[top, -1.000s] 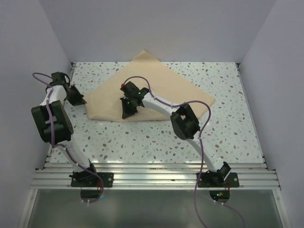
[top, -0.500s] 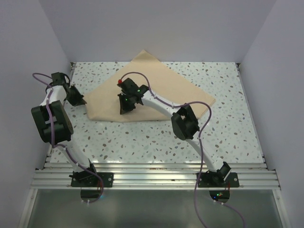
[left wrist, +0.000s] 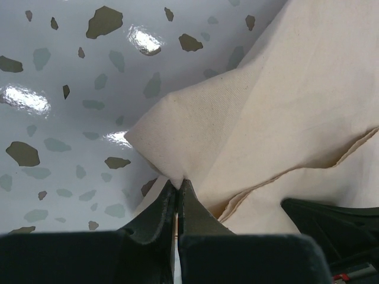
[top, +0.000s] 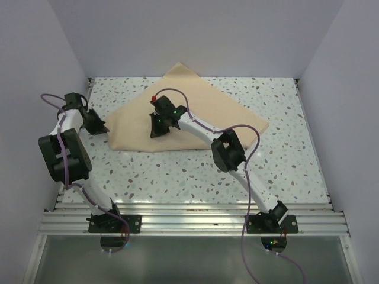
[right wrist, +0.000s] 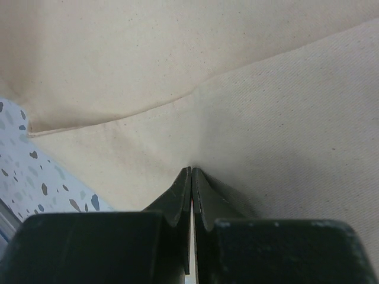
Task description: Prepare the surgical pack
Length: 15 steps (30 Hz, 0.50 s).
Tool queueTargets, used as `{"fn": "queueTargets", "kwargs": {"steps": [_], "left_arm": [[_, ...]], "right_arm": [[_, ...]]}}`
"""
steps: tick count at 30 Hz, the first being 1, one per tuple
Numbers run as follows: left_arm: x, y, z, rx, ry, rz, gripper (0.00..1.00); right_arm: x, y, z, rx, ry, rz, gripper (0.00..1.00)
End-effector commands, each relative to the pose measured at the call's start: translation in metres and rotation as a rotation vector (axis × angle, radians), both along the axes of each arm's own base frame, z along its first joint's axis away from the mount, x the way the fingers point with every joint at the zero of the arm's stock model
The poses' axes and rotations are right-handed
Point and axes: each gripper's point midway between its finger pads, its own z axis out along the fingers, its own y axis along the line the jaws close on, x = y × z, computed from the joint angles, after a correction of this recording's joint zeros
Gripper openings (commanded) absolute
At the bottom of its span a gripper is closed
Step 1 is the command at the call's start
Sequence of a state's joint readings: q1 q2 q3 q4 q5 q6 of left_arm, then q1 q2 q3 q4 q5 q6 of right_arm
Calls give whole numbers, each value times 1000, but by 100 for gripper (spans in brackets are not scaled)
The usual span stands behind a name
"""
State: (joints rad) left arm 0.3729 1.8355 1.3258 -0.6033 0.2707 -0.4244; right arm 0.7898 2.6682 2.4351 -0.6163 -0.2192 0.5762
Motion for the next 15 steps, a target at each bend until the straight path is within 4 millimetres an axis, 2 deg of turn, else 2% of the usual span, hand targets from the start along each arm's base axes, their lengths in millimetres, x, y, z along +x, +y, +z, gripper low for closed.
{"fn": "queueTargets", "kwargs": {"steps": [1,4,5,8,11,15], "left_arm": [[8,1,25,5,-77,-15,0],[13,3,30,10,-89,-15,0],[14,3,31,9,-89,-18,0],[17,3,33,8,-95,-19,0],[18,1,36,-6,-104,-23,0],[19,-3,41,-28,-120,-25,0]], "right_arm": [[27,-6,14,11,-65,-43,0],[37,2,43,79,-110,-51,0],[40,4,61,107,-136,-55,0],[48,7,84,143,-186,-69,0],[53,5,82,139,-193,-88,0],[57,2,57,112,-166,-101,0]]}}
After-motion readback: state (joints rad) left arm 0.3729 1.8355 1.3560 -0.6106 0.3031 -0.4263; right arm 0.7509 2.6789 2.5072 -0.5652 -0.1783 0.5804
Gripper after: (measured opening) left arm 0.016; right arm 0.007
